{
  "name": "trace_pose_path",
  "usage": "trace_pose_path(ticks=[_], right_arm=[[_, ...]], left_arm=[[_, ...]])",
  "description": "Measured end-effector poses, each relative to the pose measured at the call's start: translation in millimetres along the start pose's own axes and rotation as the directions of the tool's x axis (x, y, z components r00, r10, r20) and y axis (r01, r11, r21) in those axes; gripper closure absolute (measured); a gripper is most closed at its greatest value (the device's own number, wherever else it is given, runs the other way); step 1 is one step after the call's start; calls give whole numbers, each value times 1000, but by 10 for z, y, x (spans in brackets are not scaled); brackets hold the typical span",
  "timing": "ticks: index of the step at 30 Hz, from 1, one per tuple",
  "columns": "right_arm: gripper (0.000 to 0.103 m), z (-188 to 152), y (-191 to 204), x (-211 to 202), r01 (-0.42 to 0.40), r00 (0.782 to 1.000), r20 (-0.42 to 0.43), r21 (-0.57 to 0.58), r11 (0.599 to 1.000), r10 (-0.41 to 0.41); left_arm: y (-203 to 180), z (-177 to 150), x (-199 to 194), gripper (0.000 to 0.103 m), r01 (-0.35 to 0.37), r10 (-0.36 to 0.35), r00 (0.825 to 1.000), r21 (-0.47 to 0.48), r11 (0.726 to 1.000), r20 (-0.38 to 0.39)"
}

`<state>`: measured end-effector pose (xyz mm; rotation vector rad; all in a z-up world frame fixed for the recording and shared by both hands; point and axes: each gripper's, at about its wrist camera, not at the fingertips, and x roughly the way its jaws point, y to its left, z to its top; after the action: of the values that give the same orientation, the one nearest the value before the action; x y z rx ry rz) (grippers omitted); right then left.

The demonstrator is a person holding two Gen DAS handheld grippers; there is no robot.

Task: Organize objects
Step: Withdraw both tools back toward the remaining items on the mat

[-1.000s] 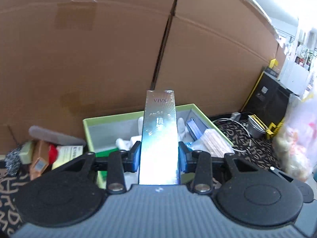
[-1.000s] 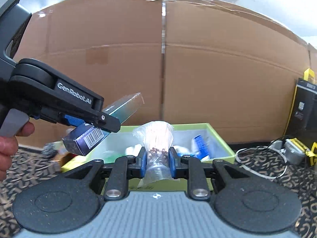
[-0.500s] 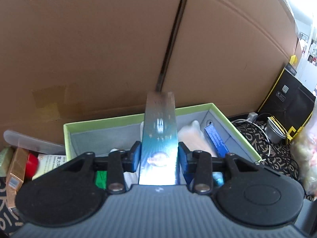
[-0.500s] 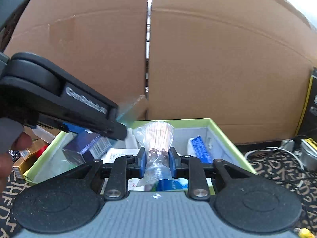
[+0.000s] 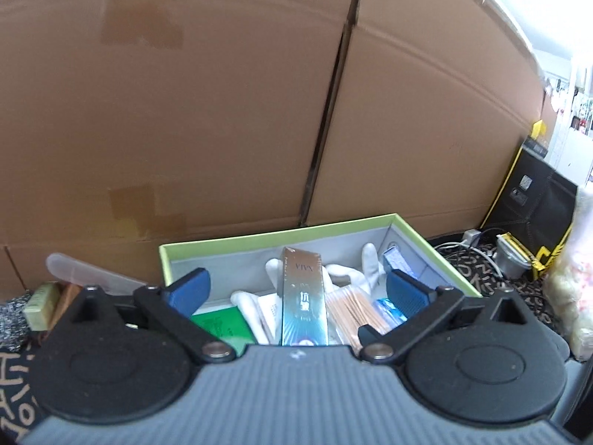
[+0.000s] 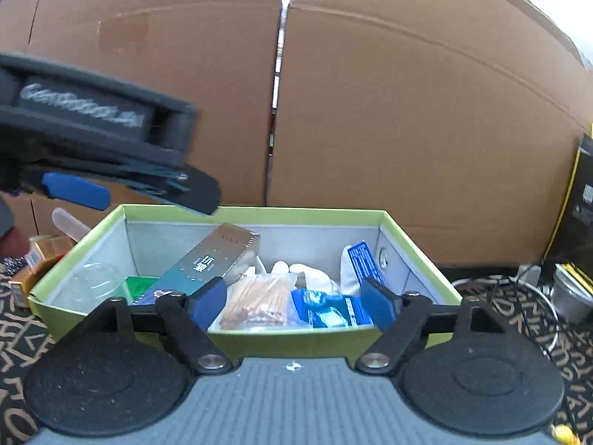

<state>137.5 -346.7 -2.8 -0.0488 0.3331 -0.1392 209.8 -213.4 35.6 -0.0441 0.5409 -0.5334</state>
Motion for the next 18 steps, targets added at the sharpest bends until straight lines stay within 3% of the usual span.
trace_pose_path(ticks=[6, 12, 18], right_arm=[[11, 103, 41, -325, -26, 999, 33, 16, 1000, 25], [6, 114, 210, -637, -79, 997, -14, 0, 997, 79], [5, 14, 518, -839, -161, 986, -38, -16, 987, 161]], left_arm=[[96, -107, -543, 0, -20, 20, 998, 1, 1000, 51], [286, -379, -1086, 0, -105, 105, 992, -11, 994, 71], [505, -700, -1476, 0, -215, 216, 973, -21, 976, 83]])
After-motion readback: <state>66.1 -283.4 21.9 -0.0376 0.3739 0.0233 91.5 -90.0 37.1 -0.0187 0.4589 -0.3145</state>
